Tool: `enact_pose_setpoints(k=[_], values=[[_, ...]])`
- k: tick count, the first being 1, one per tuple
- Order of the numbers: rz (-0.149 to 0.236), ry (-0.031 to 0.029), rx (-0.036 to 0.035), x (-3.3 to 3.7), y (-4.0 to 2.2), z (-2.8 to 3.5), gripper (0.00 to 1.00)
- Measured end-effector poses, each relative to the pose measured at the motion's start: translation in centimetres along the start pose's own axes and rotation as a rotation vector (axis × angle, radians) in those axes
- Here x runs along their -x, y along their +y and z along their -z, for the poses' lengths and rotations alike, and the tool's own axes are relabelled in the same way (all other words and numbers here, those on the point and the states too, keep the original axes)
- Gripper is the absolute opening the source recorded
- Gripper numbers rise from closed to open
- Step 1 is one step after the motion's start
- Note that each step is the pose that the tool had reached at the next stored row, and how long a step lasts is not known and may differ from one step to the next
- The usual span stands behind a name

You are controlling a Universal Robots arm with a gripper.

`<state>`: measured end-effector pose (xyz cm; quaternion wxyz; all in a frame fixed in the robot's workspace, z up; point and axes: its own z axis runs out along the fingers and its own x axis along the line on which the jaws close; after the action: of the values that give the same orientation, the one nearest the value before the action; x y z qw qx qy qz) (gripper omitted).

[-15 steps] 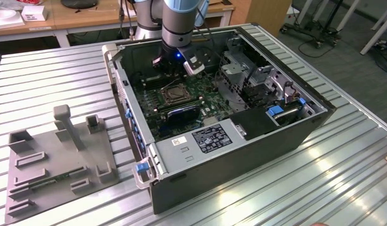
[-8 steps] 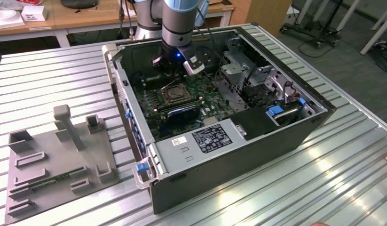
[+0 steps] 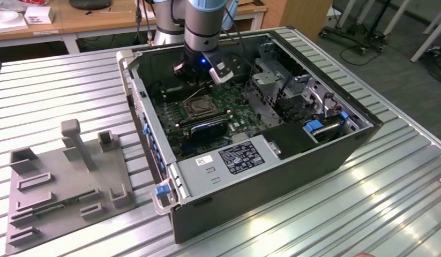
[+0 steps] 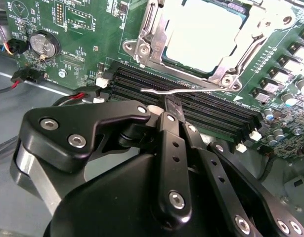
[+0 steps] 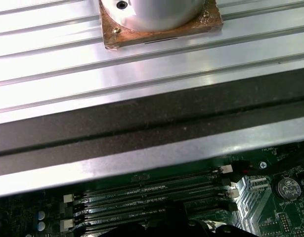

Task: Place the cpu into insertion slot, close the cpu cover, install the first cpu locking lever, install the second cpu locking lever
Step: 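Install the first cpu locking lever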

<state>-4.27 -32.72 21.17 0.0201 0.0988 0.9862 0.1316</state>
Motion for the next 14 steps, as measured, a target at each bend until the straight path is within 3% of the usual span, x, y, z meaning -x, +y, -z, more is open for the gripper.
enact_pose_setpoints(k=[4,8,14], values=[[0.000,0.0002,0.0028,-0.07,0.07,0.00,0.10],[0.000,0.0006,0.0123,-0.22,0.10,-0.01,0.10],[0.000,-0.0015,0.0151,-0.48,0.05,-0.05,0.10]])
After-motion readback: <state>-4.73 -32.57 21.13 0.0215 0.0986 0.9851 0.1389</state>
